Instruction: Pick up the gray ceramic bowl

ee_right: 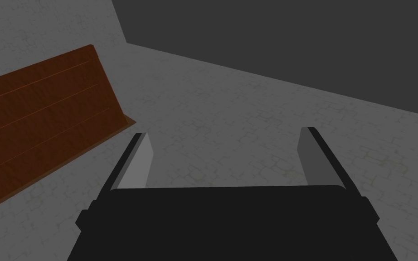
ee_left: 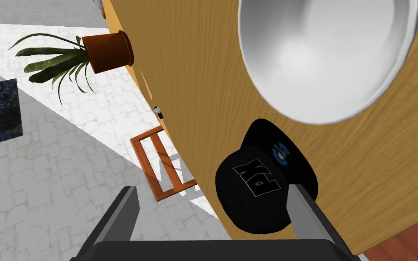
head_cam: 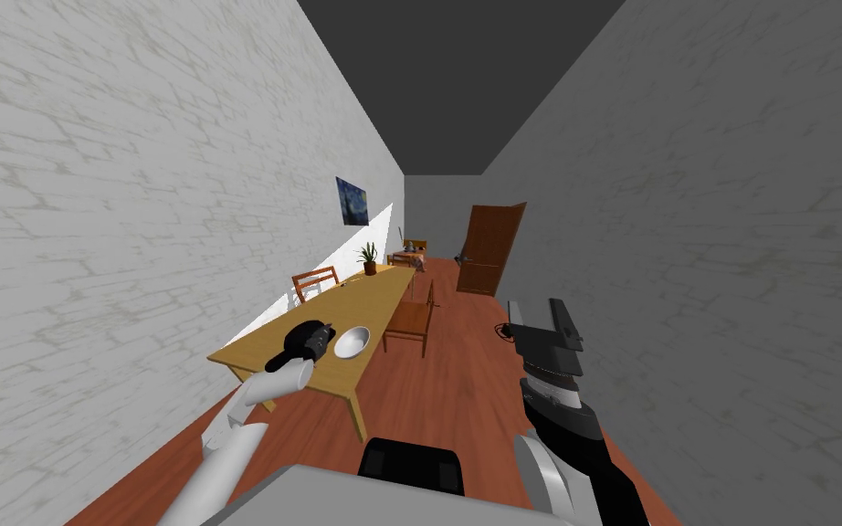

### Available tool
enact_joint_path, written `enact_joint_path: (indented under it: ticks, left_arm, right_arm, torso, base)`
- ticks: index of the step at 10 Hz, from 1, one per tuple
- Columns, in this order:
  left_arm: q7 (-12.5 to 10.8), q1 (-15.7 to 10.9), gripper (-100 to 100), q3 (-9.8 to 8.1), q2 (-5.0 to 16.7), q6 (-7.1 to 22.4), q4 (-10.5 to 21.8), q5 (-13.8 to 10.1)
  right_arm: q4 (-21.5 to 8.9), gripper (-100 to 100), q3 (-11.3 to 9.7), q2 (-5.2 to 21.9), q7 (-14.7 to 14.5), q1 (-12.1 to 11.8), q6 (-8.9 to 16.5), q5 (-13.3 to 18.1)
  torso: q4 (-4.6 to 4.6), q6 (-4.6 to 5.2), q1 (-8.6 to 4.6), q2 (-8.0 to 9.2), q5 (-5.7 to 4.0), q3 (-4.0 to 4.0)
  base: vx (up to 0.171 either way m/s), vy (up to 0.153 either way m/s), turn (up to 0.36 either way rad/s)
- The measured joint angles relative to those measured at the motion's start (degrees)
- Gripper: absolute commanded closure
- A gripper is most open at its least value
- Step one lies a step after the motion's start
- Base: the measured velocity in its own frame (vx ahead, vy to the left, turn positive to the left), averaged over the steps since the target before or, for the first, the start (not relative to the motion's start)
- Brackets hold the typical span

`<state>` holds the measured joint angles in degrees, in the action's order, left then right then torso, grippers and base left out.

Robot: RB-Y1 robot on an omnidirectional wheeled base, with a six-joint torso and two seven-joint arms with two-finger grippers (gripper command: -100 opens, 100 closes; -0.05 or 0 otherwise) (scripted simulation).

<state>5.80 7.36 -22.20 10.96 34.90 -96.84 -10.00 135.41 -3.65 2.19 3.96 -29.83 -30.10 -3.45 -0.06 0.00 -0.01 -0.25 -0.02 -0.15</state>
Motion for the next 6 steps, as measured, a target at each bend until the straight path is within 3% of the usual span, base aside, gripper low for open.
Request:
enact_joint_path:
  ticks: [6]
  left_arm:
    - [3.51, -0.43, -100, 1.98, 0.1, 8.19, 3.58, 0.29]
  right_arm:
    - [0.0, 0, 0.0, 0.0, 0.0, 0.0, 0.0, 0.0]
  torso:
    - [-0.01, 0.0, 0.06, -0.03, 0.01, -0.02]
  base:
    - [0.069, -0.006, 0.036]
